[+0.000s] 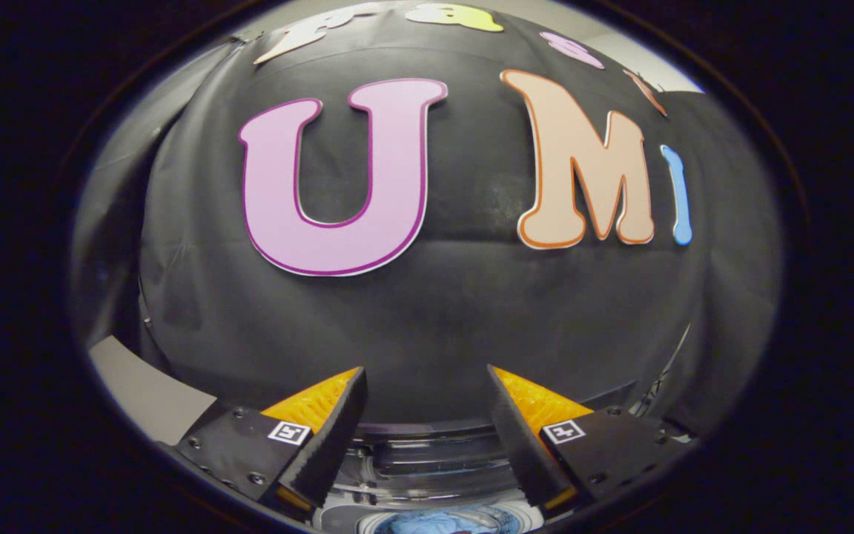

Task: Put the clothes into the washing machine and then close the washing machine lid.

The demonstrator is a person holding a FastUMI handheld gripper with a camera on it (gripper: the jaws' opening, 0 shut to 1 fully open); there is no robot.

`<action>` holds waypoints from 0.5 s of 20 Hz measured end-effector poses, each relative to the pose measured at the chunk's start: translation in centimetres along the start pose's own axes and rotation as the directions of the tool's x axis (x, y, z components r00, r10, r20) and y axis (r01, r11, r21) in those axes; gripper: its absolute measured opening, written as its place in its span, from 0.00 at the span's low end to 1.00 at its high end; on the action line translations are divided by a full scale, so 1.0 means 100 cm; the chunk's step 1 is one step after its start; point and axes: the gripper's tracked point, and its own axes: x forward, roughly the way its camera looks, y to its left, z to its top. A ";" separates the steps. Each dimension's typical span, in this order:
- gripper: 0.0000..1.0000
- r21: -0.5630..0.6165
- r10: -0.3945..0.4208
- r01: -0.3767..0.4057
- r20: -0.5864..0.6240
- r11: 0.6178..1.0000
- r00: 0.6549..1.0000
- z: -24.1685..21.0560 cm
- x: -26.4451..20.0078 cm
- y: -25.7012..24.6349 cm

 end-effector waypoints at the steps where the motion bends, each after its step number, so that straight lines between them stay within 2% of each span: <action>1: 0.99 -0.005 -0.019 0.018 -0.052 1.000 0.998 -0.016 0.006 -0.013; 3: 0.98 0.043 0.015 -0.013 -0.030 0.999 0.999 -0.011 -0.010 -0.014; 4: 0.98 0.044 0.023 -0.021 -0.040 0.999 0.999 -0.024 -0.004 -0.008; 6: 0.98 0.007 0.024 -0.023 -0.007 1.000 1.000 -0.021 -0.004 -0.006; 10: 0.97 0.030 0.013 -0.013 0.014 0.999 1.000 -0.023 -0.018 -0.010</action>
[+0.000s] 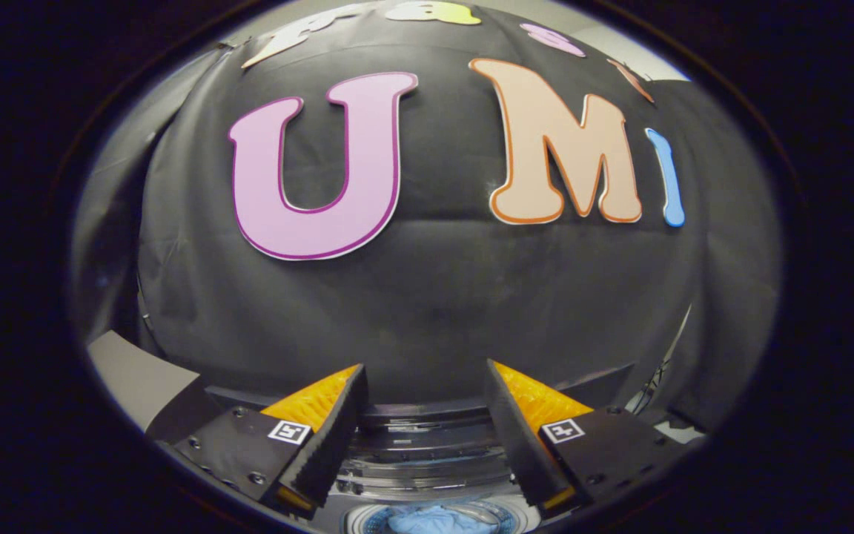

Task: Put the clothes into the washing machine and then close the washing machine lid.

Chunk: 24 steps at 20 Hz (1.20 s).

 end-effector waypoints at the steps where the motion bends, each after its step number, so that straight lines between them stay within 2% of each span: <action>1: 0.97 -0.008 -0.005 0.005 0.011 1.000 1.000 0.000 -0.005 0.001; 14: 0.97 -0.015 0.000 0.000 0.031 1.000 1.000 -0.007 -0.040 -0.003; 24: 0.97 -0.007 0.006 -0.005 0.096 1.000 0.995 -0.012 -0.061 -0.006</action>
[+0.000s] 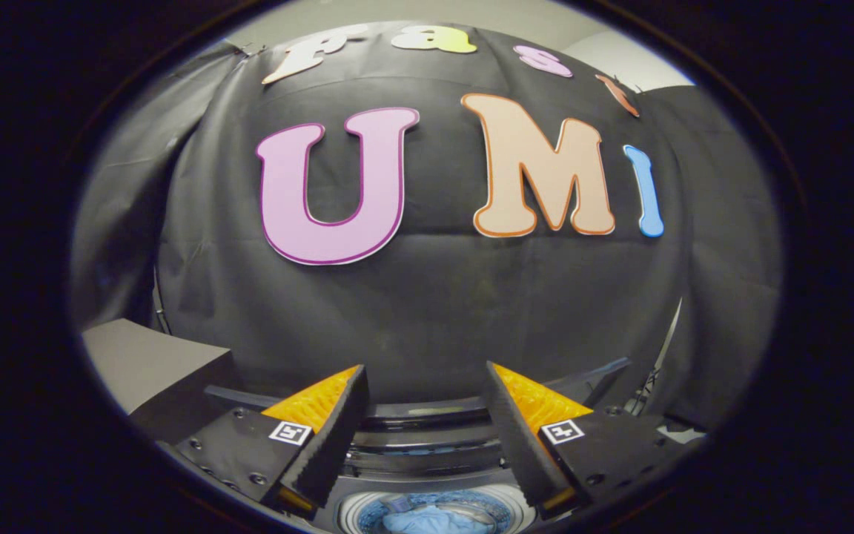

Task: Put the clothes into the washing machine and then close the washing machine lid.

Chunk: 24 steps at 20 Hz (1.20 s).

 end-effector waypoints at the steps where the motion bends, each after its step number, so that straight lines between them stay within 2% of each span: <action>1: 0.97 -0.003 -0.003 0.003 0.002 1.000 1.000 0.000 -0.002 0.000; 24: 0.96 0.008 -0.007 0.006 0.107 1.000 0.994 0.000 -0.013 0.000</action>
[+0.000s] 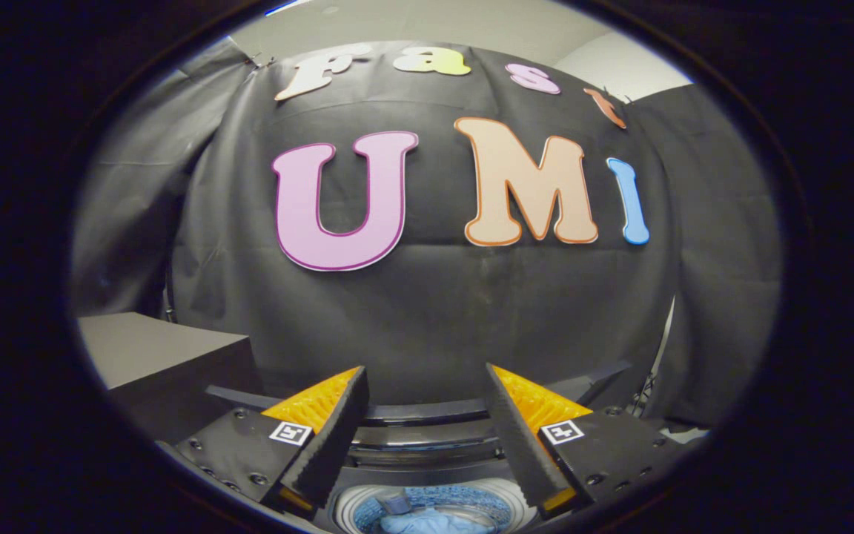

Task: Put the clothes into the washing machine and then close the washing machine lid.

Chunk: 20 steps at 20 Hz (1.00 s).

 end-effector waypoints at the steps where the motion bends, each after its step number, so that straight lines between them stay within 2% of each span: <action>1: 0.96 0.000 -0.001 0.001 0.001 1.000 1.000 0.001 0.000 0.000; 16: 0.96 0.006 -0.020 0.020 0.024 1.000 1.000 0.003 -0.001 -0.002; 20: 0.96 0.007 -0.035 0.036 -0.112 0.999 0.993 -0.002 -0.002 -0.002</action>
